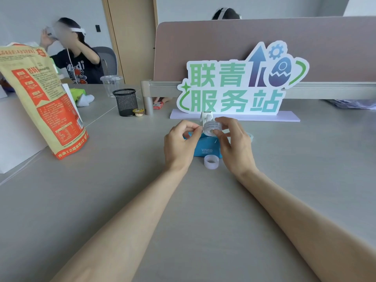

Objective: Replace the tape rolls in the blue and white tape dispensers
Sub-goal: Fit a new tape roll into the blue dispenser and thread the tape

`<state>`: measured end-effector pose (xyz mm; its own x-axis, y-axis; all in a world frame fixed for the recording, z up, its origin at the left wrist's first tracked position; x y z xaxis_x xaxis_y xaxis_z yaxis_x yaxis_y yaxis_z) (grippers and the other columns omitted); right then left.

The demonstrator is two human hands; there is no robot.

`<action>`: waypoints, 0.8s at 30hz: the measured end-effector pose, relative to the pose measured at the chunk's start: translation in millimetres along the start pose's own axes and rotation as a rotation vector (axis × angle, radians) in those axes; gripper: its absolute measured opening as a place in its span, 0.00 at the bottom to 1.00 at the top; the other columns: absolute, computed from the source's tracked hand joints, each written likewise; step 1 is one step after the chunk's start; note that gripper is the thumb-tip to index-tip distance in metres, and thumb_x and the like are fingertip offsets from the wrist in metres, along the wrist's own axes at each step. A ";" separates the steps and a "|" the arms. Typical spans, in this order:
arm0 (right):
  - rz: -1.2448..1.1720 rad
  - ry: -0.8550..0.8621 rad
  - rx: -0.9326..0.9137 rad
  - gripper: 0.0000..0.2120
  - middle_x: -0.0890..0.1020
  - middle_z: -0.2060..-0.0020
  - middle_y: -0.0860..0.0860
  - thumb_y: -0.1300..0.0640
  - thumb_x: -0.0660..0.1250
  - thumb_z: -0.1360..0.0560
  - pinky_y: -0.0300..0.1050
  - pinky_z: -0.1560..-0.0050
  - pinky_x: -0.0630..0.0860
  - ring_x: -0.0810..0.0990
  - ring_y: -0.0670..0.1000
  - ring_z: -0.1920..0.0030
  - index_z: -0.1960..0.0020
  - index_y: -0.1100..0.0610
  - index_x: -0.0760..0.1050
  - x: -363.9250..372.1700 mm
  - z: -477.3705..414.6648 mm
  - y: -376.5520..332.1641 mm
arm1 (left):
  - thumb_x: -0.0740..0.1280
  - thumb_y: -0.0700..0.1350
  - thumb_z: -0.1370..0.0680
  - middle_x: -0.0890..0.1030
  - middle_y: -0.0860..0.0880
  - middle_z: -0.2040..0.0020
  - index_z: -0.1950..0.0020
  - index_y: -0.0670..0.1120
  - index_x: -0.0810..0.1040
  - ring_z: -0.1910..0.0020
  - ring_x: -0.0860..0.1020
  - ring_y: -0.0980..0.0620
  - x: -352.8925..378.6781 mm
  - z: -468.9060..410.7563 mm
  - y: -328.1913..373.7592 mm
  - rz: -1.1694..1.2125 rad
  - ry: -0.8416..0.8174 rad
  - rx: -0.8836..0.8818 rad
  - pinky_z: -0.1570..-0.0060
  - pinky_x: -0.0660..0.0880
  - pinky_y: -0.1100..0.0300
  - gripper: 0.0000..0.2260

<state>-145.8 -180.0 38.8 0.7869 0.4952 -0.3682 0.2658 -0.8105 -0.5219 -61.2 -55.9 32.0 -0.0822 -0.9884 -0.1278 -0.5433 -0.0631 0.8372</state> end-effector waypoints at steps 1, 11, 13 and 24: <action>0.003 -0.005 0.004 0.10 0.75 0.52 0.45 0.65 0.62 0.22 0.49 0.49 0.75 0.77 0.55 0.50 0.41 0.59 0.74 0.6 -0.7 1.2 | 0.71 0.45 0.28 0.83 0.56 0.62 0.62 0.51 0.79 0.60 0.79 0.53 -0.3 -0.4 -0.9 0.020 -0.003 -0.016 0.58 0.75 0.56 0.03; -0.009 -0.034 0.077 0.10 0.76 0.51 0.46 0.61 0.63 0.21 0.38 0.52 0.70 0.74 0.45 0.53 0.40 0.57 0.74 3.7 -3.3 8.6 | 0.71 0.46 0.27 0.80 0.59 0.62 0.59 0.54 0.77 0.64 0.73 0.56 2.7 -2.1 -2.1 -0.014 -0.028 0.006 0.61 0.71 0.60 0.04; -0.009 -0.029 0.086 0.10 0.76 0.51 0.47 0.61 0.63 0.21 0.39 0.51 0.72 0.74 0.45 0.54 0.40 0.57 0.75 4.2 -4.1 9.6 | 0.69 0.46 0.26 0.79 0.60 0.62 0.56 0.52 0.78 0.62 0.72 0.53 3.6 -4.0 -1.5 -0.097 -0.021 0.049 0.60 0.72 0.56 0.02; -0.019 -0.052 0.131 0.08 0.80 0.50 0.51 0.57 0.63 0.21 0.48 0.51 0.76 0.75 0.42 0.54 0.43 0.55 0.77 7.3 -5.5 14.8 | 0.66 0.43 0.26 0.83 0.56 0.57 0.54 0.48 0.82 0.52 0.74 0.48 3.9 -3.2 5.1 -0.231 0.005 0.163 0.50 0.74 0.46 0.05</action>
<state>-133.1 -190.2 32.6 0.7519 0.5279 -0.3949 0.2023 -0.7549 -0.6239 -61.6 -60.5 37.5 0.0632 -0.9512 -0.3019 -0.6741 -0.2638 0.6899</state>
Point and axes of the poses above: each hand's wrist, its own z-axis away from the middle knuckle, its own x-axis out of the palm, y = z × x, the point moved 4 cm from there along -z, towards the middle knuckle
